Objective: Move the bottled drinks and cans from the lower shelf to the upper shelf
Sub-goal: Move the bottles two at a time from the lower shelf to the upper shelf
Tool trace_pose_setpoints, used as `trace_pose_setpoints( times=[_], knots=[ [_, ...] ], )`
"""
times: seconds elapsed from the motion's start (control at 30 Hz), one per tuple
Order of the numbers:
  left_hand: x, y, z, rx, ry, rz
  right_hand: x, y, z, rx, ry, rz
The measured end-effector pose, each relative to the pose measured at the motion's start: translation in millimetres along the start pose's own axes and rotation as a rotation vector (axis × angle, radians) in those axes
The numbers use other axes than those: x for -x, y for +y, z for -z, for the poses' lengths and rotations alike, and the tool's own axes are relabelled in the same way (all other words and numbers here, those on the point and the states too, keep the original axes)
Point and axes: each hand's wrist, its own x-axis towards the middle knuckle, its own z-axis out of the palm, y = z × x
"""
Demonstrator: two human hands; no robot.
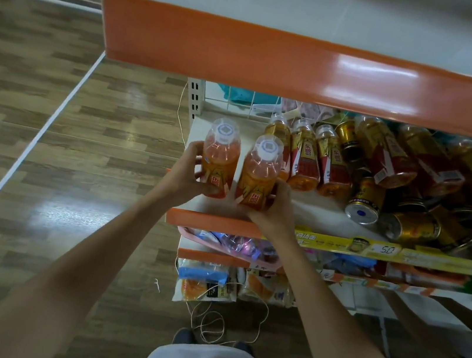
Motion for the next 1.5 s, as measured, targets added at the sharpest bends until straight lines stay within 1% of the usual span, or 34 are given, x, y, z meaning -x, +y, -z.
trace_pose_setpoints(
  times=[0.17, 0.27, 0.4, 0.57, 0.67, 0.87, 1.03, 1.23, 1.5],
  knots=[
    [2.8, -8.2, -3.7, 0.01, 0.045, -0.023, -0.8, -2.4, -3.9, -0.05, 0.002, 0.007],
    [3.4, -9.1, -10.9, 0.062, 0.069, -0.079, -1.6, -10.0, -10.4, -0.148, 0.121, 0.066],
    [-3.2, -10.5, -28.1, 0.177, 0.141, -0.101, -7.5, -16.1, -16.6, -0.18, 0.148, 0.089],
    [-7.3, -19.2, -32.6, 0.112, 0.209, -0.068, -14.4, -10.5, -18.7, -0.197, 0.18, 0.091],
    [-9.6, -17.3, -30.7, 0.115, 0.207, -0.05, -23.7, -6.8, -21.2, -0.178, 0.153, 0.036],
    [-8.9, -15.9, -29.9, 0.113, 0.209, -0.076, -17.6, -14.5, -21.0, -0.16, 0.224, 0.029],
    [-7.1, -11.8, -30.8, 0.159, 0.2, -0.065, -16.4, -16.3, -18.6, -0.154, 0.167, -0.054],
    [-10.8, -1.4, -28.3, 0.178, 0.182, -0.014, -7.1, -37.4, -14.8, -0.237, 0.173, -0.039],
    [5.0, 7.3, -12.5, 0.228, 0.221, 0.086, 16.5, -41.5, -2.3, -0.262, 0.303, -0.049]
  ],
)
